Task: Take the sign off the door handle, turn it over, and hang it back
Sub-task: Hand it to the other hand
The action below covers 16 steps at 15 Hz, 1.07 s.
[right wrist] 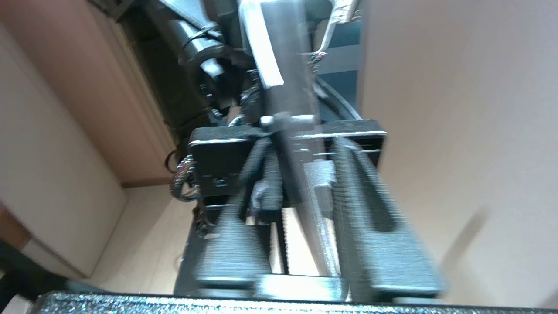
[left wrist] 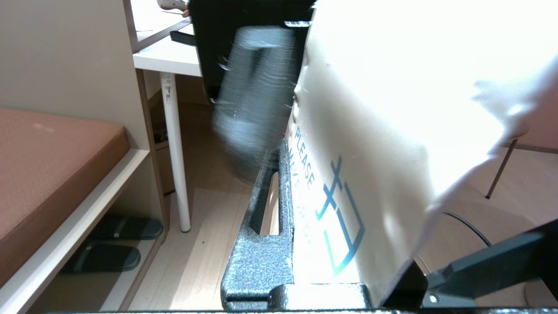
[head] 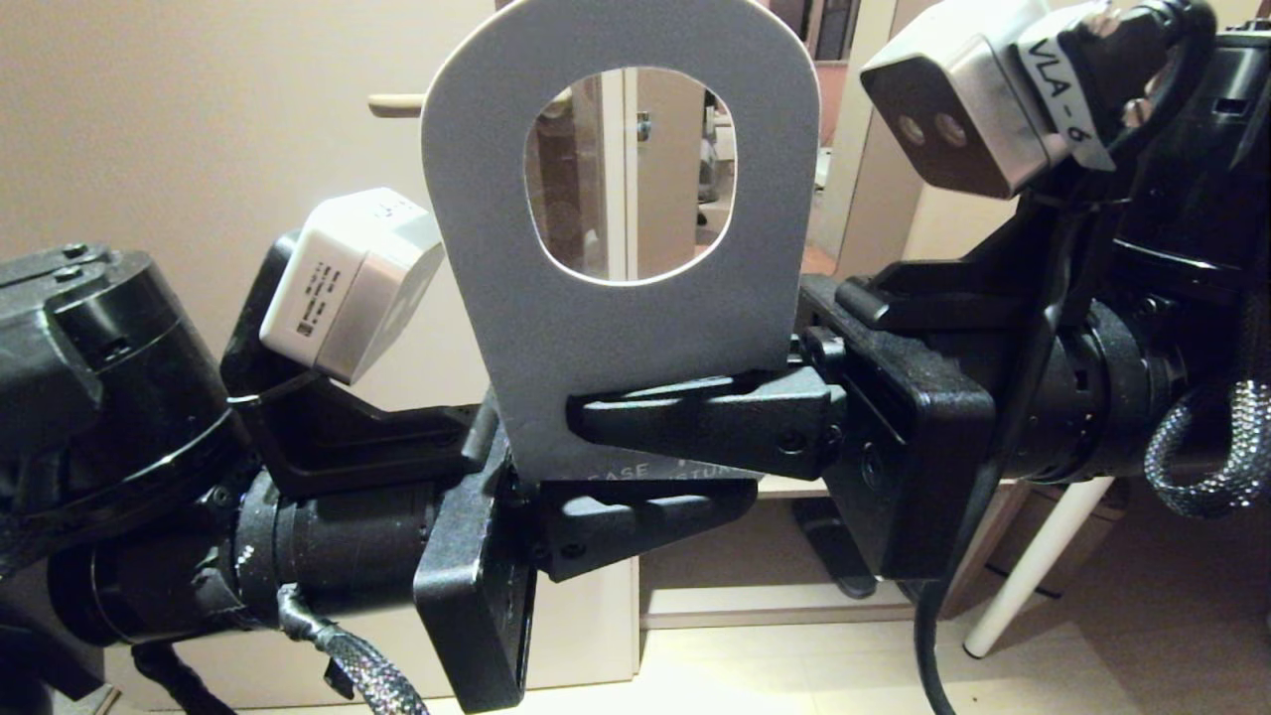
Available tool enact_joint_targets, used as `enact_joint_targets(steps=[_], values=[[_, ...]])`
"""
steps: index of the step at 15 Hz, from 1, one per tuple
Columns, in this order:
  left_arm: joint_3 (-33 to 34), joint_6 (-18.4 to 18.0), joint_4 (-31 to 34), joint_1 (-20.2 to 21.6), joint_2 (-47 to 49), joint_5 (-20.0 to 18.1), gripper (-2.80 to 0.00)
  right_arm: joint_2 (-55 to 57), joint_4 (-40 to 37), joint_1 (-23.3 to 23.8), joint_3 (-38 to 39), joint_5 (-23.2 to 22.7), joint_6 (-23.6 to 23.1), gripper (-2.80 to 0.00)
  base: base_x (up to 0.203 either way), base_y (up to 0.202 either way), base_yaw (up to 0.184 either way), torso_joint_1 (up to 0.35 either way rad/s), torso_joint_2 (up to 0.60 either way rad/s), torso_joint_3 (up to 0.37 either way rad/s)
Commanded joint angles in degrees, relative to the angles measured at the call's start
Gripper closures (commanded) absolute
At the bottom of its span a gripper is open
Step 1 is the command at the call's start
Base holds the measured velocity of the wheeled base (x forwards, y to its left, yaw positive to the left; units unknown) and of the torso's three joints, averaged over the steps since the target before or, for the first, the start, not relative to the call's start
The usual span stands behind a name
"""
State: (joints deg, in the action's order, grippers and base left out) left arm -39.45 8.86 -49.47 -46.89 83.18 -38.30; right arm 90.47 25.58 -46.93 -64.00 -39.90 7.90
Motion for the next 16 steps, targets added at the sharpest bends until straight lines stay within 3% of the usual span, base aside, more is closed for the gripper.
enact_joint_targets(steps=[1,9,13,16], values=[[0.8,0.1,-0.2,-0.1,-0.7,-0.3,0.00,-0.1,0.3,0.0,0.0,-0.2,0.1,-2.80,0.000,0.000,0.000,0.000,0.00,0.000],[3.3,0.1,-0.2,-0.7,-2.2,0.0,0.00,-0.3,2.9,0.0,0.8,0.0,0.1,-2.80,0.000,0.000,0.000,0.000,0.00,0.000],[3.6,0.2,-0.1,0.9,-1.8,0.4,0.00,-0.4,8.5,0.0,3.7,-0.1,0.4,-2.80,0.000,0.000,0.000,0.000,0.00,0.000],[3.6,0.2,-0.1,3.0,-1.6,0.4,0.00,-1.2,8.6,0.0,3.5,-0.2,0.5,-2.80,0.000,0.000,0.000,0.000,0.00,0.000]])
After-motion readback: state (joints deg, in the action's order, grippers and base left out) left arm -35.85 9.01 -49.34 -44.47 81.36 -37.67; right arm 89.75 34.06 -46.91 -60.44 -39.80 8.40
